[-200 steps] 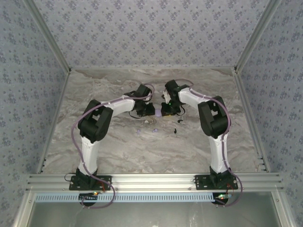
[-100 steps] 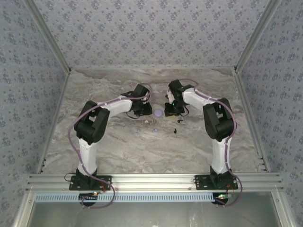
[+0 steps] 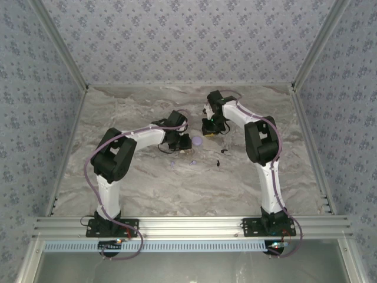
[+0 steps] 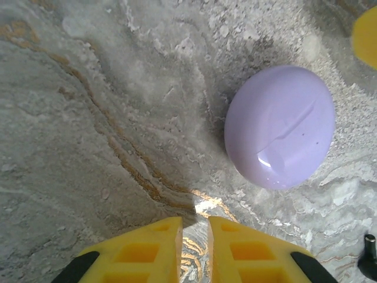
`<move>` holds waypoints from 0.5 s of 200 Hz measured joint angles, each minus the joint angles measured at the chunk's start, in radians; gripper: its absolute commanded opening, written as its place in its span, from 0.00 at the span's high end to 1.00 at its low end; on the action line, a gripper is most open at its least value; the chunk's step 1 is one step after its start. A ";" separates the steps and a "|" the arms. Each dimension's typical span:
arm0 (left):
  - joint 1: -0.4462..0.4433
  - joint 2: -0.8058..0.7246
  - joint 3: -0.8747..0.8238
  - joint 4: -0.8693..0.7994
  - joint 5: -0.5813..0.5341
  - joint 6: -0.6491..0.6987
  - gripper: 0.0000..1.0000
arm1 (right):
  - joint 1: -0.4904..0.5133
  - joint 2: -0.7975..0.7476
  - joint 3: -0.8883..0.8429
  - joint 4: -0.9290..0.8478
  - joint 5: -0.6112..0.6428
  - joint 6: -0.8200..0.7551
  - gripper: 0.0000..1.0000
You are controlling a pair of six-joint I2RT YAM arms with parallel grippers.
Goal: Insert the wireless bluetooth earbuds into the charging case
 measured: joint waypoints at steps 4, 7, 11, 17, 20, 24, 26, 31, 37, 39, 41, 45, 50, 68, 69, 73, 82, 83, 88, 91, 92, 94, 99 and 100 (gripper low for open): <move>0.000 0.001 0.000 0.002 0.000 0.000 0.82 | 0.001 0.004 0.003 -0.002 -0.002 -0.002 0.82; 0.000 0.001 0.000 0.002 0.000 -0.001 0.82 | 0.002 0.006 0.005 -0.002 -0.003 -0.003 0.82; 0.000 0.002 0.001 0.003 0.000 -0.001 0.82 | 0.003 0.009 0.008 -0.003 -0.005 -0.004 0.82; 0.000 0.004 0.001 0.005 0.000 -0.003 0.82 | 0.006 0.013 0.013 -0.007 -0.007 -0.008 0.82; 0.000 0.005 0.002 0.005 0.000 -0.003 0.82 | 0.008 0.016 0.016 -0.010 -0.008 -0.010 0.82; 0.000 0.009 0.004 0.005 0.000 -0.004 0.82 | 0.010 0.018 0.019 -0.012 -0.009 -0.011 0.82; 0.000 0.011 0.005 0.005 0.000 -0.004 0.82 | 0.011 0.019 0.019 -0.012 -0.010 -0.012 0.82; 0.000 0.015 0.008 0.005 0.000 -0.004 0.82 | 0.013 0.021 0.022 -0.014 -0.010 -0.014 0.82; 0.000 0.021 0.013 0.004 0.002 -0.004 0.83 | 0.016 0.021 0.025 -0.016 -0.010 -0.018 0.82; 0.000 0.023 0.015 0.003 0.003 -0.004 0.83 | 0.017 0.021 0.025 -0.016 -0.011 -0.018 0.82; 0.000 0.024 0.017 0.002 0.005 -0.004 0.83 | 0.018 0.021 0.025 -0.016 -0.011 -0.018 0.82; 0.000 0.026 0.022 0.001 0.005 -0.004 0.83 | 0.020 0.021 0.025 -0.017 -0.011 -0.019 0.82; 0.000 0.029 0.028 0.002 0.004 -0.004 0.83 | 0.023 0.021 0.025 -0.019 -0.011 -0.021 0.82; 0.000 0.045 0.049 0.002 0.003 -0.004 0.83 | 0.029 0.022 0.026 -0.026 -0.010 -0.026 0.82; 0.000 0.045 0.050 0.002 0.003 -0.004 0.83 | 0.030 0.022 0.026 -0.027 -0.010 -0.026 0.82; 0.000 0.050 0.054 0.000 0.003 -0.004 0.83 | 0.030 0.022 0.026 -0.027 -0.009 -0.027 0.82; 0.000 0.055 0.062 -0.001 0.003 -0.004 0.83 | 0.031 0.022 0.026 -0.027 -0.009 -0.029 0.82; 0.000 0.056 0.063 -0.001 0.003 -0.003 0.83 | 0.031 0.022 0.026 -0.028 -0.009 -0.029 0.82; 0.000 0.058 0.068 -0.003 0.003 -0.003 0.83 | 0.031 0.022 0.026 -0.028 -0.009 -0.031 0.82; 0.000 0.060 0.070 -0.003 0.002 -0.003 0.84 | 0.031 0.022 0.026 -0.028 -0.009 -0.032 0.82; 0.000 0.060 0.071 -0.003 0.000 -0.003 0.84 | 0.031 0.022 0.026 -0.028 -0.009 -0.033 0.82; 0.000 0.061 0.072 -0.004 -0.001 -0.003 0.84 | 0.031 0.022 0.026 -0.028 -0.009 -0.033 0.82; 0.000 0.063 0.076 -0.006 -0.003 -0.003 0.84 | 0.031 0.022 0.024 -0.027 -0.009 -0.036 0.82; 0.000 0.063 0.077 -0.007 -0.005 -0.003 0.84 | 0.031 0.022 0.024 -0.027 -0.009 -0.037 0.82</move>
